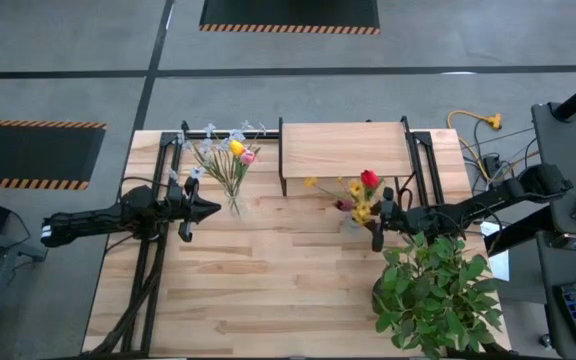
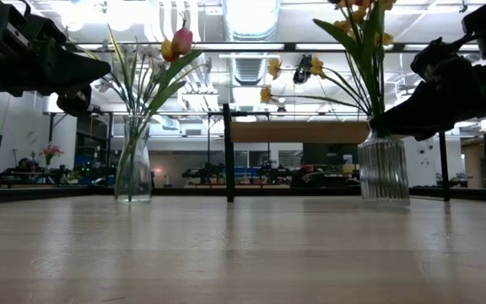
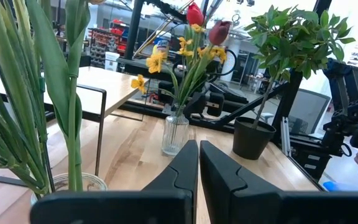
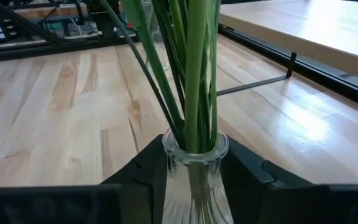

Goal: Pick and place flowers into a vace then onto a shelf
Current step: Put the right transparent vase with the flowers on the shelf

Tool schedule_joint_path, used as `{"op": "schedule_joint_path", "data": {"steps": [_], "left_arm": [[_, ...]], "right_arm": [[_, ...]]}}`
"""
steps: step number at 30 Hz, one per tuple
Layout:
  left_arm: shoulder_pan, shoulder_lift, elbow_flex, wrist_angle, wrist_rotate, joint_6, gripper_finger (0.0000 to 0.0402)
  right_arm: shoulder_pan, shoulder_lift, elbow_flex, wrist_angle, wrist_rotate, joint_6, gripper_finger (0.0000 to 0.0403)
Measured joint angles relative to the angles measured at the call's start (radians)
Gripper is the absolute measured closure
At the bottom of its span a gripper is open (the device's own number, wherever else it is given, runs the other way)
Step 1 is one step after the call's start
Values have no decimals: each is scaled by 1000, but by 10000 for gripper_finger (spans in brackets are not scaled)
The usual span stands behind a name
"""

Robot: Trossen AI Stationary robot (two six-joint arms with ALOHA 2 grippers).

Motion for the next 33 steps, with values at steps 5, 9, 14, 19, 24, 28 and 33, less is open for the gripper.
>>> {"op": "schedule_joint_path", "data": {"steps": [5,9,14,19,24,28,33], "left_arm": [[0,0,0,0,0,0,402],[0,0,0,0,0,0,402],[0,0,0,0,0,0,402],[0,0,0,0,0,0,402],[0,0,0,0,0,0,402],[0,0,-1,0,0,0,402],[0,0,-1,0,0,0,402]], "right_arm": [[0,0,20,4,-1,-17,295],[0,-1,100,14,-12,-108,295],[-1,-15,240,-27,-10,-203,295],[-16,-55,441,-370,82,-230,294],[-45,-94,583,-568,230,-230,294],[-94,-156,620,-618,266,-245,294],[-225,-246,603,-664,272,-229,294]]}}
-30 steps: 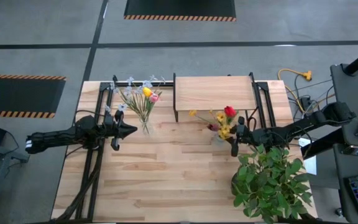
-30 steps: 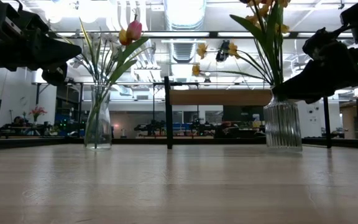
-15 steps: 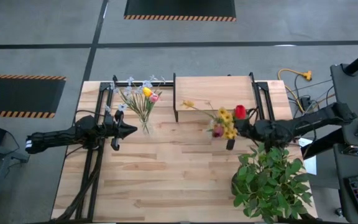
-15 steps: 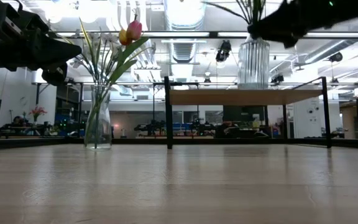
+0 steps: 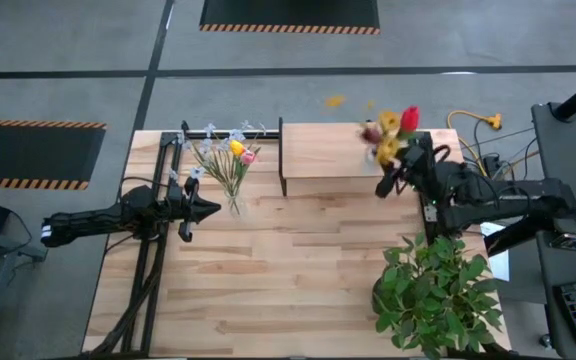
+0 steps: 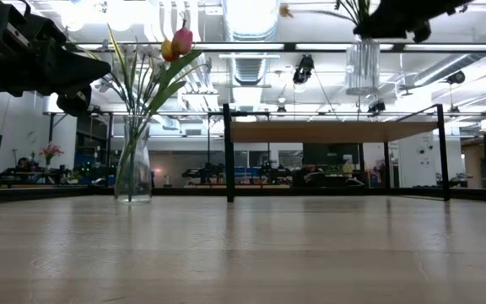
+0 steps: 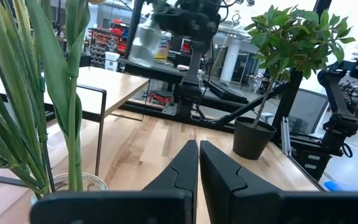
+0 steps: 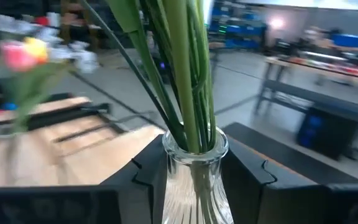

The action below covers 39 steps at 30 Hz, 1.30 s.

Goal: Pick and place flowers into a vace then onto a shelf
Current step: Put the right transparent vase with the flowers on the shelf

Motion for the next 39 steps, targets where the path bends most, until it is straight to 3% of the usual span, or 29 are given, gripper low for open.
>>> {"op": "schedule_joint_path", "data": {"steps": [3,10,13,17,32,39], "left_arm": [[0,0,0,0,0,0,402],[0,0,0,0,0,0,402],[0,0,0,0,0,0,402],[0,0,0,0,0,0,402],[0,0,0,0,0,0,402],[0,0,0,0,0,0,402]], "right_arm": [[-96,-30,-17,-5,-13,21,293],[-322,-24,-63,-4,-167,98,293],[-398,-13,-75,-6,-185,104,293],[-469,-10,-75,10,-290,115,293],[-551,67,-76,24,-308,114,290],[-550,74,-76,27,-308,115,253]]}}
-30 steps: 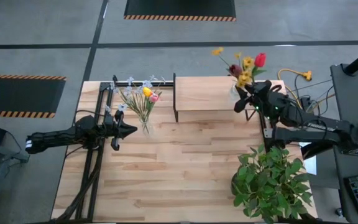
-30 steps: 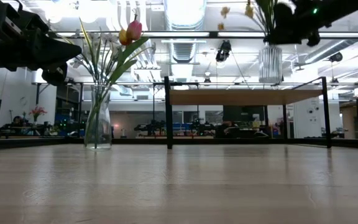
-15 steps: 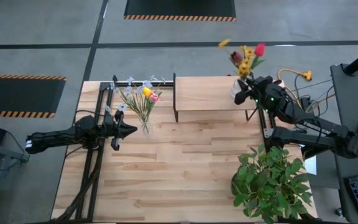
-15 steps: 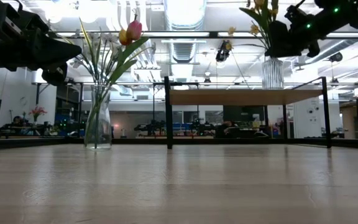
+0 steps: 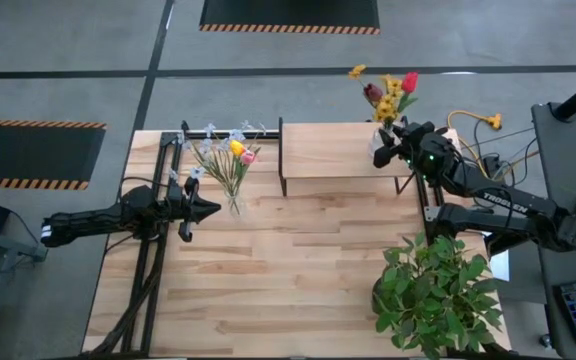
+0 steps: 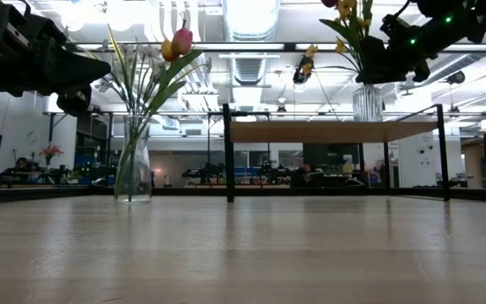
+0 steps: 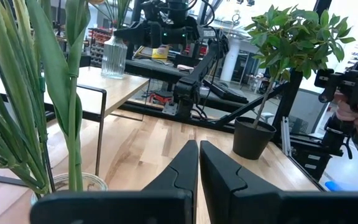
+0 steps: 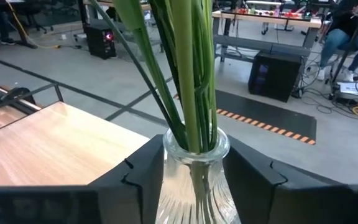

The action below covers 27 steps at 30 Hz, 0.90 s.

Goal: Pick and place flowers into a vace then onto a shelf
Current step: Put the right transparent vase with the flowers on the shelf, then put the transparent vase with the flowers on the shelf

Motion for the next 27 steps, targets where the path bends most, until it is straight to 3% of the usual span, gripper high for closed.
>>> {"op": "schedule_joint_path", "data": {"steps": [7,17,20,27], "left_arm": [[0,0,0,0,0,0,402],[0,0,0,0,0,0,402],[0,0,0,0,0,0,402],[0,0,0,-1,0,0,402]], "right_arm": [[1,-20,0,-7,0,7,220],[5,-114,0,-95,-32,-1,141],[6,-166,0,-128,-108,0,125],[20,-263,-6,-198,-405,4,113]]}}
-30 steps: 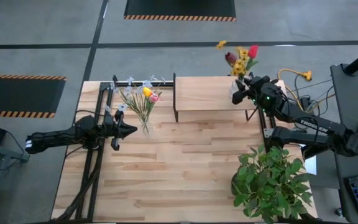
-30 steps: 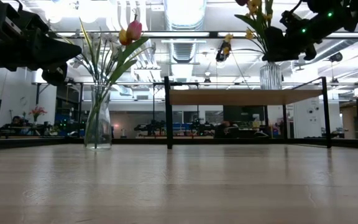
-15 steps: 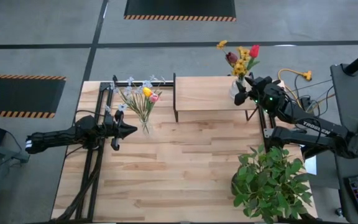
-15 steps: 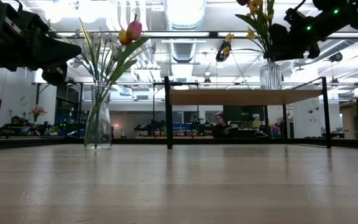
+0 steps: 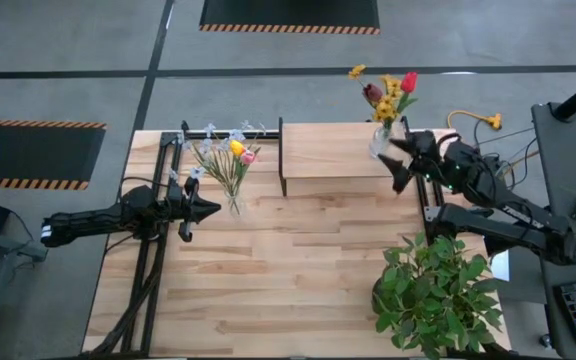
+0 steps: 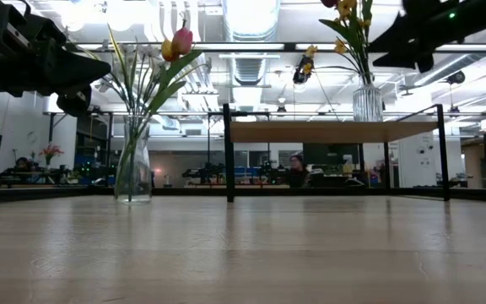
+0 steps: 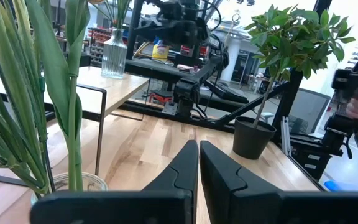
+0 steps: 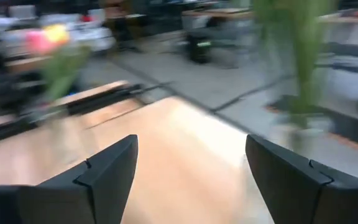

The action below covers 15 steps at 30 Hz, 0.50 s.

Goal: Pick and place flowers into a vace then onto a shelf
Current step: Put the transparent vase with the flowers on the shelf

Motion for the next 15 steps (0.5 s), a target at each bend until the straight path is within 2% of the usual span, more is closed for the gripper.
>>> {"op": "schedule_joint_path", "data": {"steps": [5,7,9,15], "left_arm": [[0,0,0,0,0,0,402],[0,0,0,0,0,0,402],[0,0,0,0,0,0,402],[0,0,0,0,0,0,402]], "right_arm": [[37,-60,-64,46,-304,10,121],[60,-91,-102,84,-383,14,128],[90,-124,-146,103,-394,14,136],[203,-216,-324,232,-309,38,164]]}}
